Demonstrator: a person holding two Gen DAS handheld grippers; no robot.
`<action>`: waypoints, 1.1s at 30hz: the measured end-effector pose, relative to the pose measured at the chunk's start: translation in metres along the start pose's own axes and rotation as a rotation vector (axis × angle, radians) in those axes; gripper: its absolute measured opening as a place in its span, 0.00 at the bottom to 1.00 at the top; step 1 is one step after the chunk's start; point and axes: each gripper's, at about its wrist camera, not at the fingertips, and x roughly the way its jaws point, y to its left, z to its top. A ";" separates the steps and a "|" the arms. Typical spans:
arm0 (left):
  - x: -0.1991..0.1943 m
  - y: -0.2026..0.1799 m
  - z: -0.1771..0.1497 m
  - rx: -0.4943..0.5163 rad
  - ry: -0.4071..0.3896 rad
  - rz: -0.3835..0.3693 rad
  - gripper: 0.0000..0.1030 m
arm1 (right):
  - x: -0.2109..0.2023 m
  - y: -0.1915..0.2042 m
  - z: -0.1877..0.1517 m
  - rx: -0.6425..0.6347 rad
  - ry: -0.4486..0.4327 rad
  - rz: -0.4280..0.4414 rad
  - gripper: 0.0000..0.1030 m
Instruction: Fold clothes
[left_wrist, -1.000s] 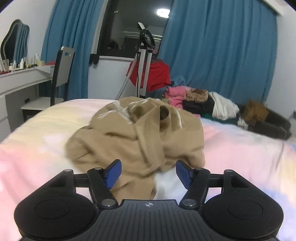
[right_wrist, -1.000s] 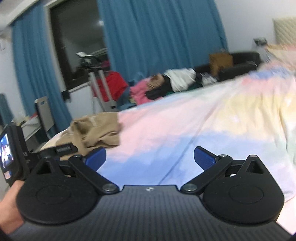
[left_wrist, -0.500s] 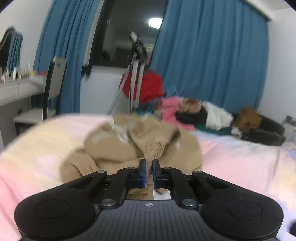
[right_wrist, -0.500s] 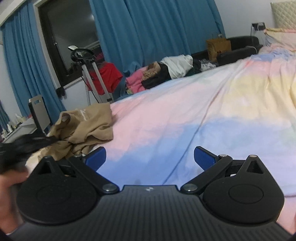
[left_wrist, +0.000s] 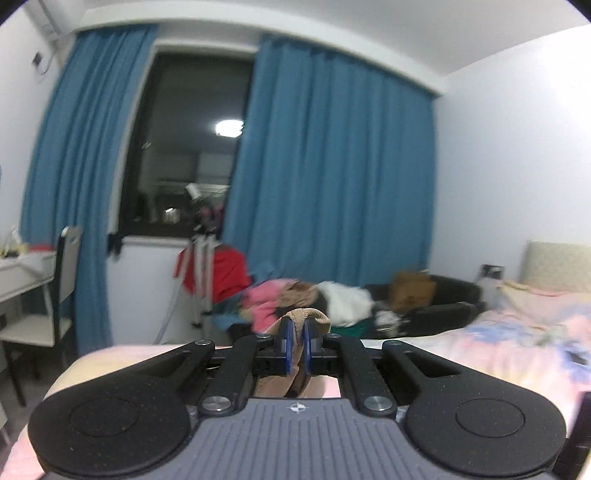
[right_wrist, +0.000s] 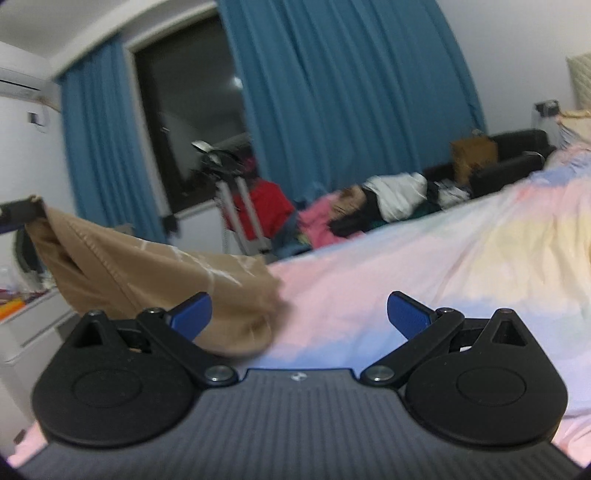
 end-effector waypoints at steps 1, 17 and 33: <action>-0.012 -0.004 0.002 -0.003 -0.009 -0.012 0.06 | -0.007 0.003 0.002 -0.004 -0.010 0.024 1.00; -0.038 0.025 -0.053 -0.092 0.028 -0.048 0.07 | 0.008 0.080 -0.035 -0.170 0.204 0.247 1.00; 0.017 0.070 -0.096 -0.069 0.195 0.024 0.07 | 0.033 0.097 -0.068 -0.304 0.313 0.025 1.00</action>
